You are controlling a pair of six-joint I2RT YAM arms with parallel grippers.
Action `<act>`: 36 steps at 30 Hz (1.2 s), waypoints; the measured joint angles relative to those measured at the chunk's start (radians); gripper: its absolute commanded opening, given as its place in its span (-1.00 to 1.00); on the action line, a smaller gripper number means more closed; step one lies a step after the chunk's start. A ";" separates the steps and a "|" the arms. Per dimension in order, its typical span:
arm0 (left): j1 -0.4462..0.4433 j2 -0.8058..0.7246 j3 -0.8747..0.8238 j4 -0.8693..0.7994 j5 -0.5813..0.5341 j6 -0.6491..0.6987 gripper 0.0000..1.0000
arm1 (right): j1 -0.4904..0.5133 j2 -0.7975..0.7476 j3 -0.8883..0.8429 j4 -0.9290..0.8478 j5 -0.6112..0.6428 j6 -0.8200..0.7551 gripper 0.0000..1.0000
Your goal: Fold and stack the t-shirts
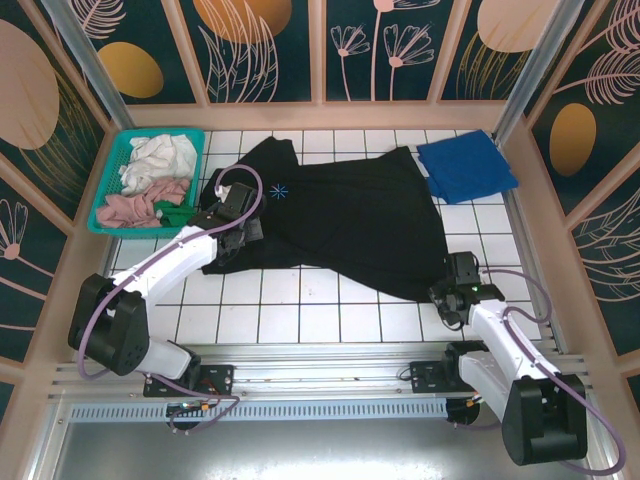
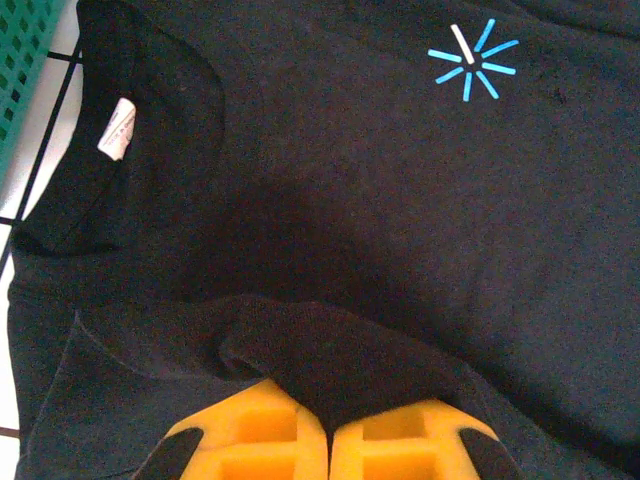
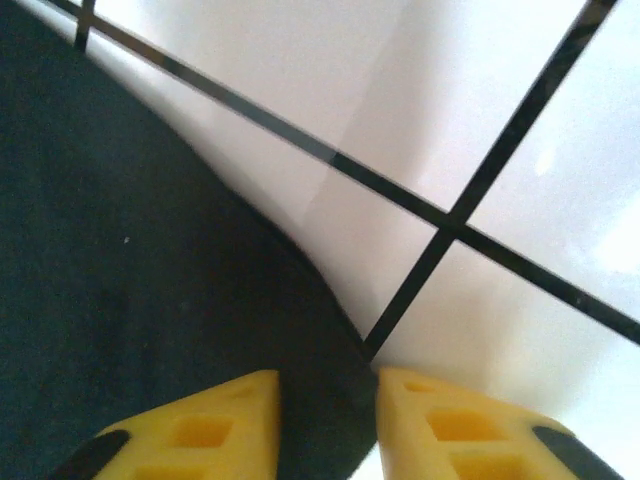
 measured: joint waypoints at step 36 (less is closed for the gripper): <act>0.096 0.413 0.366 -0.055 -0.029 0.098 -1.00 | -0.089 0.847 0.778 0.189 -0.023 -0.404 -1.00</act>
